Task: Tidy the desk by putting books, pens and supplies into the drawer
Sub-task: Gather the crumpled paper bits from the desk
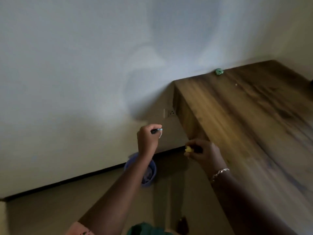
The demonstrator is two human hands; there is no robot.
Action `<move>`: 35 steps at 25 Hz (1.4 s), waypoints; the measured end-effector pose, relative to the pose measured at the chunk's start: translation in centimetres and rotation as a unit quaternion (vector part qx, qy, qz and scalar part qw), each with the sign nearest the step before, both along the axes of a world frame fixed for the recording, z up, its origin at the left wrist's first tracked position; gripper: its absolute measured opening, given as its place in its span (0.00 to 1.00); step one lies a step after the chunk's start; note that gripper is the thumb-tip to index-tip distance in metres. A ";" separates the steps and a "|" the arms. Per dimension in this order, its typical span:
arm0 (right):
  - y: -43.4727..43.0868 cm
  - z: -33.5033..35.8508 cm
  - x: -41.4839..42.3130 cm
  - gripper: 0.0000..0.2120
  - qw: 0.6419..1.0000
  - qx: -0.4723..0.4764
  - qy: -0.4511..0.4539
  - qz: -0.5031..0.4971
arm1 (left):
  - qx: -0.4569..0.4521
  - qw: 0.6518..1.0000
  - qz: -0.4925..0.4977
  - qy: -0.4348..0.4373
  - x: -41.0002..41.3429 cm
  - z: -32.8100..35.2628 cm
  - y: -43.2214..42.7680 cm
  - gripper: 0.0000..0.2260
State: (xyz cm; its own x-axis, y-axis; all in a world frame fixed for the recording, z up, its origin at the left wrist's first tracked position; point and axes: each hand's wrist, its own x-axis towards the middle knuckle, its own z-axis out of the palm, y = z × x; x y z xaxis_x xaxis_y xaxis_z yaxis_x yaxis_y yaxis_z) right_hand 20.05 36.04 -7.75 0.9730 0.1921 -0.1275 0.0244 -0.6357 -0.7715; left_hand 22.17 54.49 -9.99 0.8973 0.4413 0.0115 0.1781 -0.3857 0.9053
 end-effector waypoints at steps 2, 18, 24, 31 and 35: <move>2.3 -1.7 1.7 0.13 0.998 0.014 0.064 0.026 | 0.007 0.998 0.028 0.050 -0.3 -2.5 2.1 0.07; 14.3 -9.1 14.3 0.19 0.968 -0.073 0.221 0.091 | 0.064 0.950 -0.046 0.303 4.2 -12.4 13.0 0.18; 8.1 -3.3 14.7 0.17 0.998 -0.047 0.030 0.003 | 0.208 0.973 -0.040 0.088 10.6 -8.4 10.0 0.10; -4.6 2.1 6.6 0.11 0.949 -0.100 -0.216 -0.209 | 0.180 0.918 -0.233 -0.266 18.4 0.3 -3.6 0.12; -12.8 2.2 0.8 0.11 0.859 -0.152 -0.199 -0.447 | 0.189 0.875 -0.307 -0.324 19.8 1.3 -11.9 0.12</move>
